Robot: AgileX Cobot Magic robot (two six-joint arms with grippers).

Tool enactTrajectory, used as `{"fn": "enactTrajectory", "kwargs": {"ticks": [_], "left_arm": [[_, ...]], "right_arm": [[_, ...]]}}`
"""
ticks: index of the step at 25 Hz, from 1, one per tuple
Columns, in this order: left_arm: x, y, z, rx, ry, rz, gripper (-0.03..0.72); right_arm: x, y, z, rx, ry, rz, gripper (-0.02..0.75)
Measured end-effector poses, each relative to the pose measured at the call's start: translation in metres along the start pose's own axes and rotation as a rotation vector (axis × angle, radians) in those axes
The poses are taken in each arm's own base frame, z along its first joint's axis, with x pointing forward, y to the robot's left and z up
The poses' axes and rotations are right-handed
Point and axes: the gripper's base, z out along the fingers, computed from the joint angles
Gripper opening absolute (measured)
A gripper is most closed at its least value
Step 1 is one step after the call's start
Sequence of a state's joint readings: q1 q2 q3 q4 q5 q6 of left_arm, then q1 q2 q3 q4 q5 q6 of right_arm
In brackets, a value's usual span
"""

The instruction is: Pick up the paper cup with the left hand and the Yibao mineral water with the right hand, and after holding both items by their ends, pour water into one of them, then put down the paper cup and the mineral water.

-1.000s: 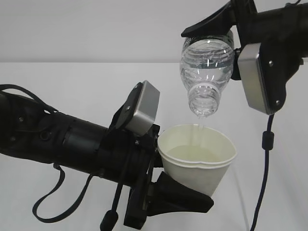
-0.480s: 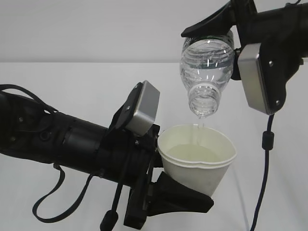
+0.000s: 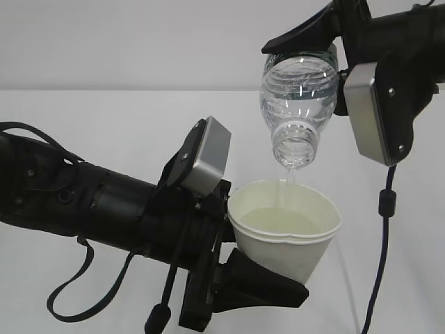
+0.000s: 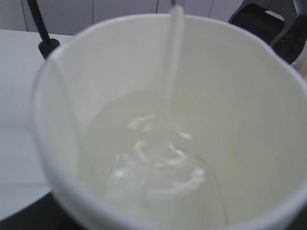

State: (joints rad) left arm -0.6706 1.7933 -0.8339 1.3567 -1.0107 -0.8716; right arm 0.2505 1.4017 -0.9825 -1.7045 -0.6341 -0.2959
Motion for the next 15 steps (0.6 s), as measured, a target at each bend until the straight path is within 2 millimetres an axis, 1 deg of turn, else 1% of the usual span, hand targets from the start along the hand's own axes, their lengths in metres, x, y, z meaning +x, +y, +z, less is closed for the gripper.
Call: {"fn": "enactTrajectory", "kwargs": {"ticks": [15], "left_arm": [[0.0000, 0.0000, 0.0000, 0.000, 0.000, 0.000, 0.435]], "right_arm": [[-0.0001, 0.0000, 0.0000, 0.000, -0.001, -0.002, 0.415]]}}
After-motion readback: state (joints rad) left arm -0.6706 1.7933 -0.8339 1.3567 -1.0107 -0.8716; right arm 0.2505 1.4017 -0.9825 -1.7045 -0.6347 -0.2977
